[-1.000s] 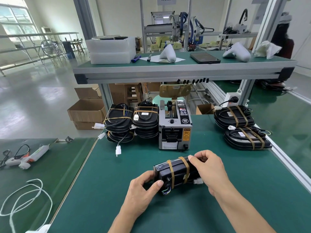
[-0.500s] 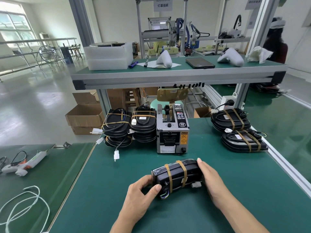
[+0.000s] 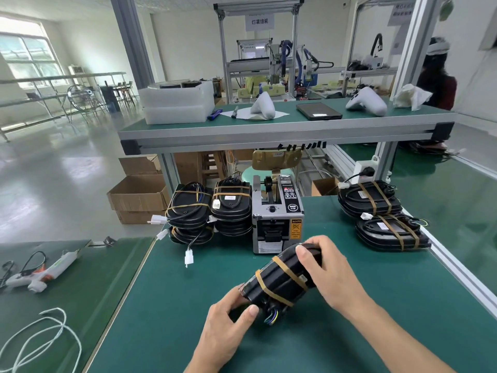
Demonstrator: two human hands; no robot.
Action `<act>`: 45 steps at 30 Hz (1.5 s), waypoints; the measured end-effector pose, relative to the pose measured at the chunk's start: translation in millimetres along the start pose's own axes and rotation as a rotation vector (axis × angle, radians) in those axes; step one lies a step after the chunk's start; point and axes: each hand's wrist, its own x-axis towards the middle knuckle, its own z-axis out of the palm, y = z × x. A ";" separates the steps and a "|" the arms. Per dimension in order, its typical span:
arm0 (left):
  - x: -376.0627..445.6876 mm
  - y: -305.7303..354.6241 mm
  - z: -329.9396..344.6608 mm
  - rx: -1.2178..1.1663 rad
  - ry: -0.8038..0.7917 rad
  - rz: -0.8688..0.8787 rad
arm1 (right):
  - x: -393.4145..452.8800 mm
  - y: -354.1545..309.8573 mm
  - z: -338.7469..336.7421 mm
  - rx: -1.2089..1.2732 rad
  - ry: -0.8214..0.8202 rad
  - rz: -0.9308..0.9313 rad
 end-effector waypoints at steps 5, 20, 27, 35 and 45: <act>0.4 -2.2 -1.6 -0.070 -0.006 0.021 | -8.2 -40.4 5.7 -0.527 0.044 -0.359; 0.8 -5.7 -1.9 0.086 0.003 0.009 | -15.1 -82.2 13.7 -0.299 -0.090 -0.365; -0.7 -5.0 -1.1 0.107 0.002 0.001 | 66.6 -36.6 1.8 0.298 0.067 0.294; -0.4 -0.8 -1.4 0.093 0.004 0.023 | 93.7 -23.9 49.5 0.492 0.030 0.579; -1.0 -0.9 -1.6 0.086 0.011 0.002 | 110.0 -25.8 67.4 0.785 0.180 0.762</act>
